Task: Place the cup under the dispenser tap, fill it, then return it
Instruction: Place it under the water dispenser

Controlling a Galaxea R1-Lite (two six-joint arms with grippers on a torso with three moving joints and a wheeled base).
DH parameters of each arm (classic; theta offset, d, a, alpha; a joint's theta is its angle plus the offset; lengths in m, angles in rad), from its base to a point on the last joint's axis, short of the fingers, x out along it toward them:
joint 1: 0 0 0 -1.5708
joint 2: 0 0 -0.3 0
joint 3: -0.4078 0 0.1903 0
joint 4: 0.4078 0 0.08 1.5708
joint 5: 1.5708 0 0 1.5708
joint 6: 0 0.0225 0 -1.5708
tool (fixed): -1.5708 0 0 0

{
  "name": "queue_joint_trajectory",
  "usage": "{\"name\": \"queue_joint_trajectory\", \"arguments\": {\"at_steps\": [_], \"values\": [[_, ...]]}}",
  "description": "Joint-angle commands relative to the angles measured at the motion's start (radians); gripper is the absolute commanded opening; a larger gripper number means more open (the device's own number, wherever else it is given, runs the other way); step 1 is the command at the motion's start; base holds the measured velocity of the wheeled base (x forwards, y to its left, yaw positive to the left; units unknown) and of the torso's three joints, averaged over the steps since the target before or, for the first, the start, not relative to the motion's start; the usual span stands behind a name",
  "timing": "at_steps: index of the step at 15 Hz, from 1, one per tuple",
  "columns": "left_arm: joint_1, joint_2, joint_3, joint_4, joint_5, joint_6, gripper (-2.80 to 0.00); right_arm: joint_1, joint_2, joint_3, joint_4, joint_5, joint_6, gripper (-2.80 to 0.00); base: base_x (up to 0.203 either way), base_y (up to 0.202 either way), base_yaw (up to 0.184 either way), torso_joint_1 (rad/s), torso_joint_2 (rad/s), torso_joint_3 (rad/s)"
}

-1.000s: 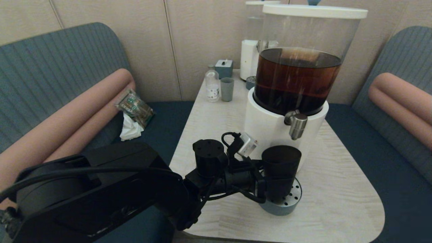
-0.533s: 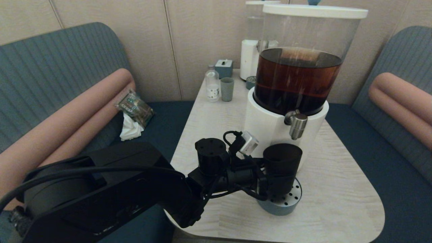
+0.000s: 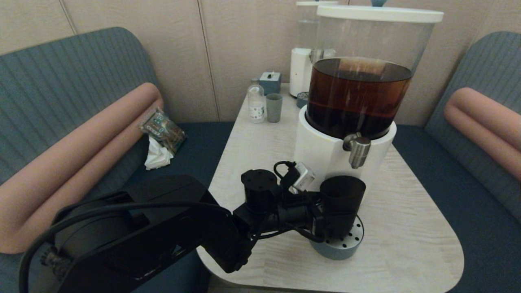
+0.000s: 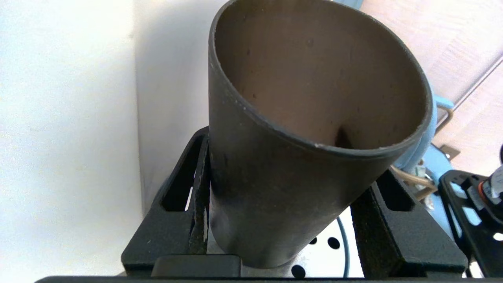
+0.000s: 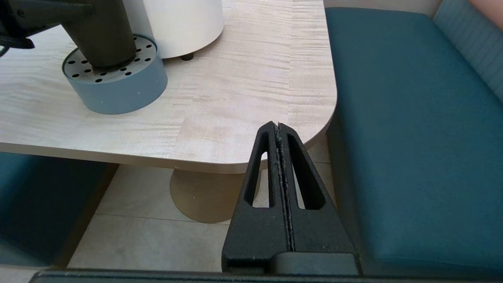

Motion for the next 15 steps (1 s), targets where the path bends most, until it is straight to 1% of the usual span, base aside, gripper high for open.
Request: {"name": "queue_joint_trajectory", "arguments": {"at_steps": [1,3,8,15], "values": [[0.001,0.015,-0.008,-0.004,0.005,0.004,-2.80,0.000,0.000,0.000,0.000,0.001,0.001,-2.80,0.000,0.000,0.000,0.000,0.00,0.000],[0.001,0.021,-0.013,-0.004,0.021,0.021,-2.80,0.000,0.000,0.000,0.000,0.001,0.001,-2.80,0.000,0.000,0.000,0.000,0.00,0.000],[0.003,0.013,-0.014,-0.005,0.026,0.037,-2.80,0.000,0.000,0.000,0.000,0.001,0.001,-2.80,0.000,0.000,0.000,0.000,0.00,0.000],[0.001,-0.008,0.012,-0.006,0.076,0.065,-2.80,0.000,0.000,0.000,0.000,0.001,0.001,-2.80,0.000,0.000,0.000,0.000,0.00,0.000]]}}
